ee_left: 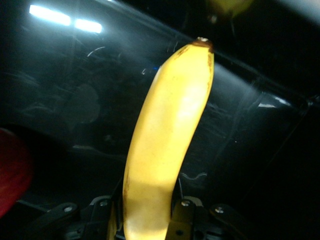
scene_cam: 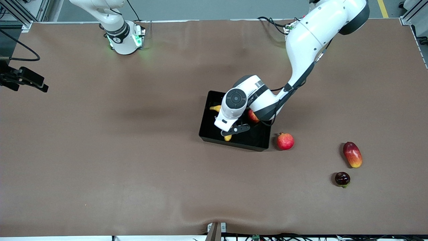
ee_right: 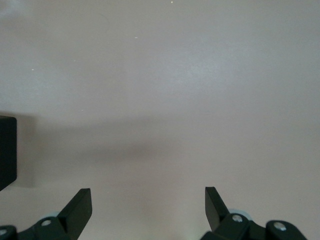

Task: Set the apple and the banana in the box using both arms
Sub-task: 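Lower the banana into the tray and open the left gripper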

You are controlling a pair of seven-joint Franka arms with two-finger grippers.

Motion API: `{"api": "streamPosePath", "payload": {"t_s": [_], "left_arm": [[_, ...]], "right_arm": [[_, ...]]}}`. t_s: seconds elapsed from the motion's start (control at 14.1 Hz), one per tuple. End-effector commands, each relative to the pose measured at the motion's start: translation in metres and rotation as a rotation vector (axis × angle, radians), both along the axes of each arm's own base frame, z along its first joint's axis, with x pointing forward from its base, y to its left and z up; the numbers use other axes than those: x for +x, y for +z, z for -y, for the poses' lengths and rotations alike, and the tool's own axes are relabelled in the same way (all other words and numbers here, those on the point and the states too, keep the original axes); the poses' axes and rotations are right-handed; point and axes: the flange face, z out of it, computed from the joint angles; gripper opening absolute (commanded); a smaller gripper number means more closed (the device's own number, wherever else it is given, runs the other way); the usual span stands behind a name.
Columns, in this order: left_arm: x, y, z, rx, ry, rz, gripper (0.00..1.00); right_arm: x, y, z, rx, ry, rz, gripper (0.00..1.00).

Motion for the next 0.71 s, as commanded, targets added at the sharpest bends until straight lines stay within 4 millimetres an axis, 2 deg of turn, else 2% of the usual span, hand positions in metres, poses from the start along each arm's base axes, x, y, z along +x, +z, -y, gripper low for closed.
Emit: {"api": "streamPosePath", "payload": {"t_s": [0.0, 0.07, 0.14, 0.21, 0.35, 0.5, 0.64], "left_arm": [[0.001, -0.021, 0.006, 0.018, 0.003, 0.040, 0.11], [0.005, -0.021, 0.002, 0.022, 0.004, 0.045, 0.32], [0.009, -0.018, 0.000, 0.020, 0.013, 0.050, 0.78], [0.012, -0.010, 0.000, 0.013, 0.006, 0.062, 1.00], [0.027, 0.016, -0.012, 0.018, 0.019, 0.098, 1.00], [0.059, 0.076, -0.045, 0.036, 0.045, 0.161, 1.00], [0.089, 0.146, -0.092, 0.053, 0.059, 0.206, 1.00]], "right_arm": [[-0.005, 0.005, -0.007, 0.014, 0.008, 0.002, 1.00], [-0.005, 0.004, -0.008, 0.013, 0.010, -0.001, 1.00], [-0.005, 0.006, -0.008, 0.013, 0.010, 0.002, 1.00], [-0.006, 0.005, -0.006, 0.013, 0.008, 0.000, 1.00], [-0.006, 0.000, -0.007, 0.014, 0.016, -0.019, 1.00], [-0.011, 0.000, -0.019, 0.014, 0.038, -0.050, 1.00], [-0.017, 0.005, -0.030, 0.001, 0.060, -0.052, 1.00]]}}
